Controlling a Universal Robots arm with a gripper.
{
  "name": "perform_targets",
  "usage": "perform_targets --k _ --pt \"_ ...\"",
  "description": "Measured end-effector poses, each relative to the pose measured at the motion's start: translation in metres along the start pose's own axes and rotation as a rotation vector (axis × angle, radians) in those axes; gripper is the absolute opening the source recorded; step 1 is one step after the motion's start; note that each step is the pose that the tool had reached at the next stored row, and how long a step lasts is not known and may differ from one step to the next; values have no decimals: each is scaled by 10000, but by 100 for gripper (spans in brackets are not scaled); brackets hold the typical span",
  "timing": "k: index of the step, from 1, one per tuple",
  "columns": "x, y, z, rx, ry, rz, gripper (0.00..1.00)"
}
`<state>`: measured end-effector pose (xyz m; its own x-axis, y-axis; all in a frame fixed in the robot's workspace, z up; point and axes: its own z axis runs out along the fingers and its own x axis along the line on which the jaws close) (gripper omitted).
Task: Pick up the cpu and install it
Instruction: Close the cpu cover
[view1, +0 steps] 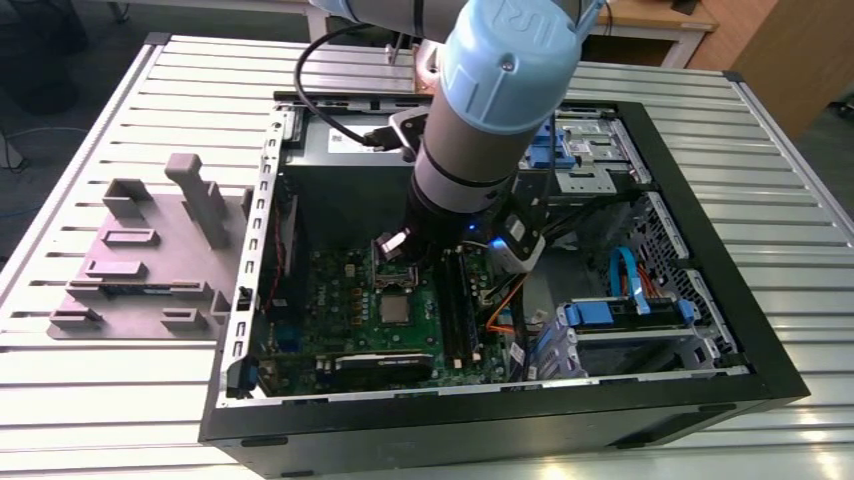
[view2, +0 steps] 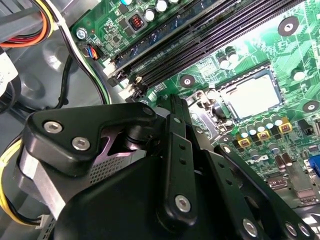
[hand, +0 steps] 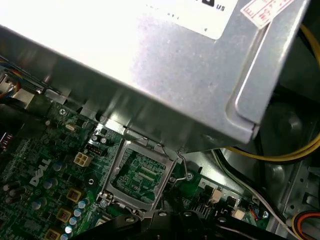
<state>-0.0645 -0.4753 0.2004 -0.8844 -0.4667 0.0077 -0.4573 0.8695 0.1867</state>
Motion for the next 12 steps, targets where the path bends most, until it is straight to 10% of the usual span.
perform_targets --k 12 --pt "-20 15 35 0 -1 0 11"
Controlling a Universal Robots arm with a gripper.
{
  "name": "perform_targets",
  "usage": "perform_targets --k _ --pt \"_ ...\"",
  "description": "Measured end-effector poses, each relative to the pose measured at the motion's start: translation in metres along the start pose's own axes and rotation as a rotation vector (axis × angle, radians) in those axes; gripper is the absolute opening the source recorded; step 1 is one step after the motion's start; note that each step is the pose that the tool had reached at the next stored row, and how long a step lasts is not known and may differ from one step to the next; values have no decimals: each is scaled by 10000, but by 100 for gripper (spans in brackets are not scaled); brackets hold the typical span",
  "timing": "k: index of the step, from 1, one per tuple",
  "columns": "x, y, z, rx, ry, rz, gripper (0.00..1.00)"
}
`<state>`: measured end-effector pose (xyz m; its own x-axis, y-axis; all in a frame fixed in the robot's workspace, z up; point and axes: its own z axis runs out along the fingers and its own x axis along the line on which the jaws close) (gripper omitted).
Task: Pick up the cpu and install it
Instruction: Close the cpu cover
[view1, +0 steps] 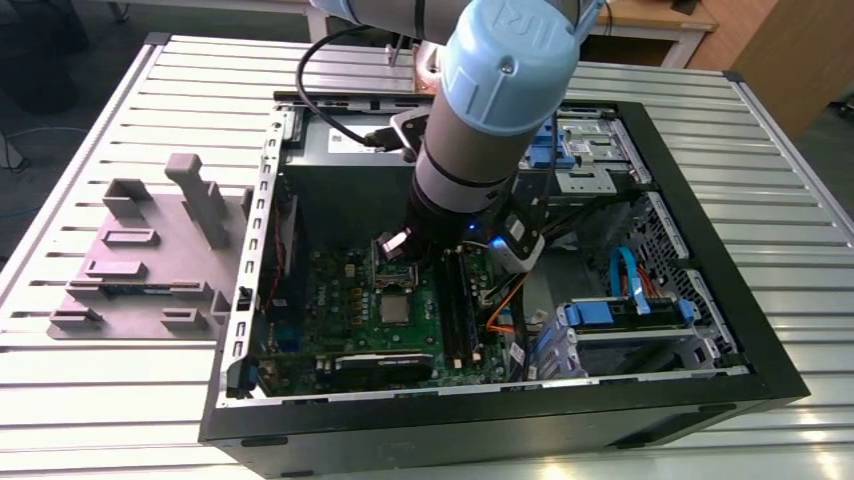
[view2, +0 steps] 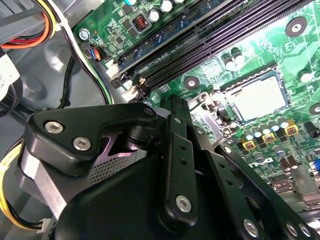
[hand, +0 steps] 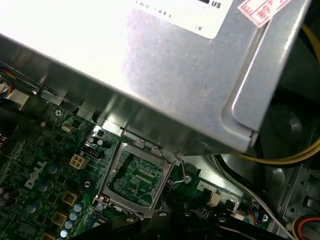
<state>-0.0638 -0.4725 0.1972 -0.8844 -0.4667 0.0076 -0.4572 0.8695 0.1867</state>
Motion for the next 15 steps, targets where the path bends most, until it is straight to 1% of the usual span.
perform_targets --k 5,12,15 --pt "5 5 2 0 -4 1 11" --pt "30 17 2 29 -60 -13 11" --pt "32 21 -21 32 -62 -13 11"
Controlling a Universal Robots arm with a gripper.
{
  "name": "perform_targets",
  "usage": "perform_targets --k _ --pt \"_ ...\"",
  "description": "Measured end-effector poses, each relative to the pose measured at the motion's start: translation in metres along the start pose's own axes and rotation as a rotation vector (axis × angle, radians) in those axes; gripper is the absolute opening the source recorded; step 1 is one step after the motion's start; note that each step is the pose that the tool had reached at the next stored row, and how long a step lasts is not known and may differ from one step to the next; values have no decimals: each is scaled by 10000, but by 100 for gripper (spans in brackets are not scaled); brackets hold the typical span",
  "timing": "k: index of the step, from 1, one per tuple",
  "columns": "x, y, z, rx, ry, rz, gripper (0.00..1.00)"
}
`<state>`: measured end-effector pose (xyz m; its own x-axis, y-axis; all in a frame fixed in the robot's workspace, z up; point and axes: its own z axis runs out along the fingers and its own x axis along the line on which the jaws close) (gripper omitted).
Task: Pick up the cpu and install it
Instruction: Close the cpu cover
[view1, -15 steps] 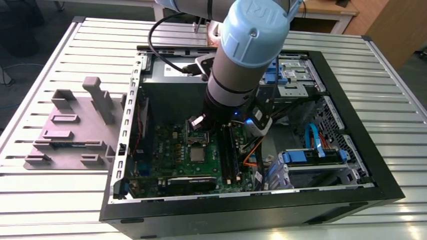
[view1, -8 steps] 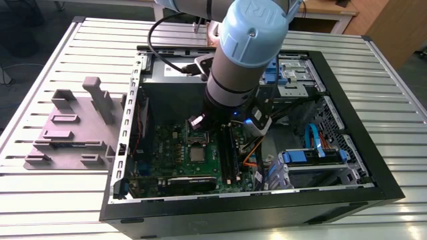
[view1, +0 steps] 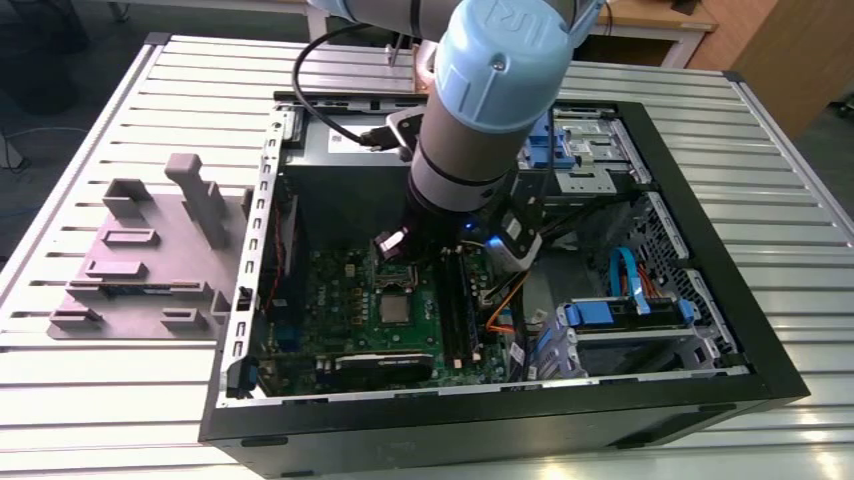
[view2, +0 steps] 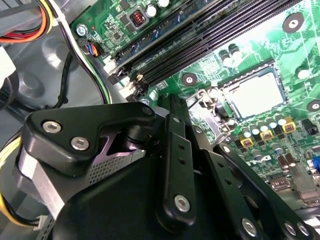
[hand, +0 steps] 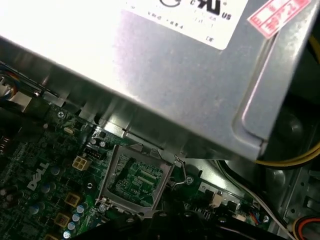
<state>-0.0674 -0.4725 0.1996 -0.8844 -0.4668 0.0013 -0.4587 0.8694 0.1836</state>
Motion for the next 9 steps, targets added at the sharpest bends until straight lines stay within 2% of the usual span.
perform_targets --k 9 --pt "5 12 -105 0 -1 1 11"
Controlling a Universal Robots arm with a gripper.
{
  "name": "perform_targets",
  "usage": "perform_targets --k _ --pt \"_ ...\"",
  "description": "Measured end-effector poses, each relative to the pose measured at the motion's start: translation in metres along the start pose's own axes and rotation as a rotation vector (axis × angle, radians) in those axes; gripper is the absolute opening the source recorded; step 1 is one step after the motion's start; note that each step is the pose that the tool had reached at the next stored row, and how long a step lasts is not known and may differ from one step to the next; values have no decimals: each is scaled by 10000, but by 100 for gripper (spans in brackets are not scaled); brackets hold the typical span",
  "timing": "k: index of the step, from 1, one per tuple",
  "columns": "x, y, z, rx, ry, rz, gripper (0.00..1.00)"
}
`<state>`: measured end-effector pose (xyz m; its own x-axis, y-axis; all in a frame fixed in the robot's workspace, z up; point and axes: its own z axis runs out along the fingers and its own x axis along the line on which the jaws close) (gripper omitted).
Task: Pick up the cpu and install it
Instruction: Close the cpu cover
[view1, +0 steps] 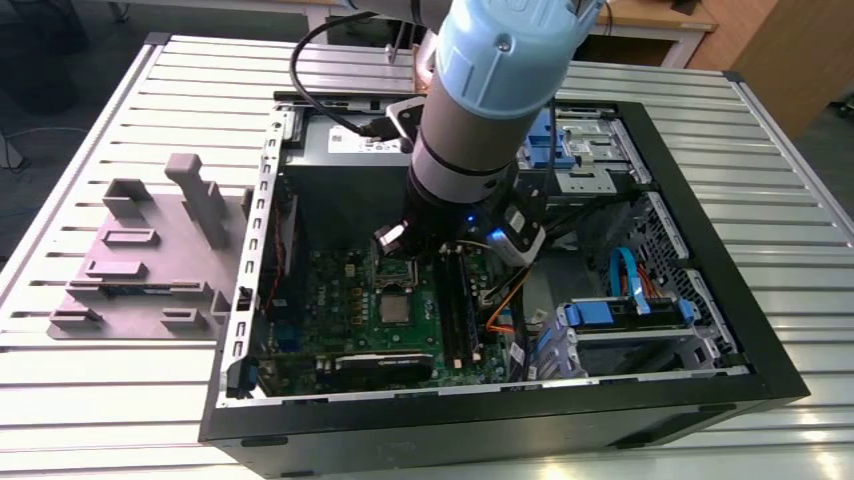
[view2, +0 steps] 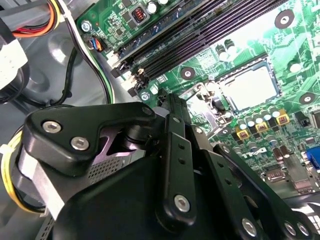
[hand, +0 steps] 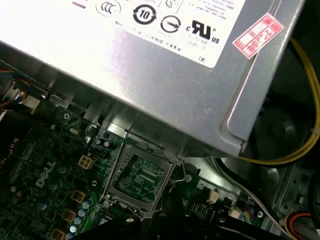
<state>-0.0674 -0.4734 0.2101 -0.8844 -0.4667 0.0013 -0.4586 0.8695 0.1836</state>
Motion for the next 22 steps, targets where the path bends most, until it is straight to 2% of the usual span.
perform_targets --k 6,22 --pt "-15 25 10 0 0 0 11" --pt "-59 65 109 -1 0 -1 11"
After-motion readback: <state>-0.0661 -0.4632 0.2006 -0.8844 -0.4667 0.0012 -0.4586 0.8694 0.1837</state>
